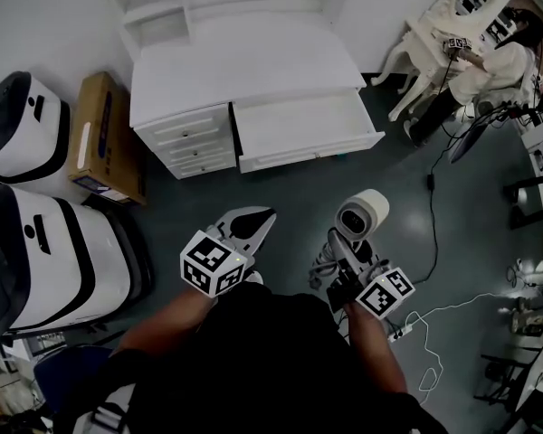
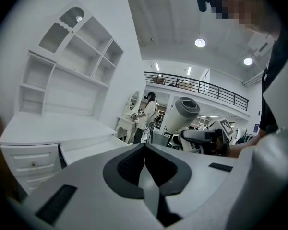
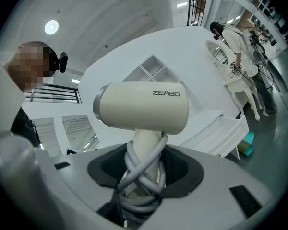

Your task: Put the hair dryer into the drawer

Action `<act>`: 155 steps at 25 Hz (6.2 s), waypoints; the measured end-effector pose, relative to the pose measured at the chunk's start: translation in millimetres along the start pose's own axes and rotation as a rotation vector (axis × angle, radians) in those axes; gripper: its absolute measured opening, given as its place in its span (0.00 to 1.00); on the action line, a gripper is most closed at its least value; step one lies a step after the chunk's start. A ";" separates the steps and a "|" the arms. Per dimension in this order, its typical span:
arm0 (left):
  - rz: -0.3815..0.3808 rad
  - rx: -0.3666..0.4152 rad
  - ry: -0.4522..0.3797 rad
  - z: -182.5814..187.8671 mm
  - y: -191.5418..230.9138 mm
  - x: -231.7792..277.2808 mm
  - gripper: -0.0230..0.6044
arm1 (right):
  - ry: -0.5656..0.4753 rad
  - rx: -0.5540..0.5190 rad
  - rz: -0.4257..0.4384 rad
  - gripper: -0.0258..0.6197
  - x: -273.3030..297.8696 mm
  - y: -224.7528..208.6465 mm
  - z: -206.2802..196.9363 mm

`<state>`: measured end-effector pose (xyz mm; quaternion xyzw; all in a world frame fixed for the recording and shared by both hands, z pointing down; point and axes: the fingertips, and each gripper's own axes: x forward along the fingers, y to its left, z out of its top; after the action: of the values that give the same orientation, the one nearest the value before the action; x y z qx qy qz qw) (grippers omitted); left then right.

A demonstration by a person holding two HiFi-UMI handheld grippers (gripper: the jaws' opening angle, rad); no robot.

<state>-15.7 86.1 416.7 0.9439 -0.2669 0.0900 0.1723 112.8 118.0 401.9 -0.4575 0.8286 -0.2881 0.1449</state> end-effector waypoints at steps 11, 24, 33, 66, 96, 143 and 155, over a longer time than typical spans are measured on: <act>0.025 -0.036 -0.005 8.5 31.3 29.6 0.05 | 0.048 -0.004 0.017 0.37 33.8 -24.1 15.6; 0.188 -0.065 -0.009 43.2 49.6 108.9 0.05 | 0.113 0.002 0.156 0.37 71.7 -96.9 79.5; 0.268 -0.076 0.032 41.7 30.4 173.9 0.05 | 0.210 -0.011 0.222 0.37 61.9 -159.3 99.7; 0.413 -0.199 0.065 36.4 228.1 163.8 0.05 | 0.417 -0.007 0.167 0.37 246.1 -217.6 68.8; 0.497 -0.315 0.186 -21.6 361.4 150.6 0.05 | 0.938 -0.437 0.191 0.37 406.6 -300.6 -81.6; 0.701 -0.495 0.210 -54.2 346.3 127.8 0.05 | 1.416 -0.941 0.226 0.38 446.2 -393.6 -222.7; 0.692 -0.502 0.220 -57.7 348.2 120.5 0.05 | 1.414 -0.931 0.241 0.38 447.1 -395.8 -226.3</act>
<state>-105.2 -227.3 598.1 0.7127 -0.5610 0.1747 0.3832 24.7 -344.7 833.1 -0.0920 0.8011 -0.1189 -0.5793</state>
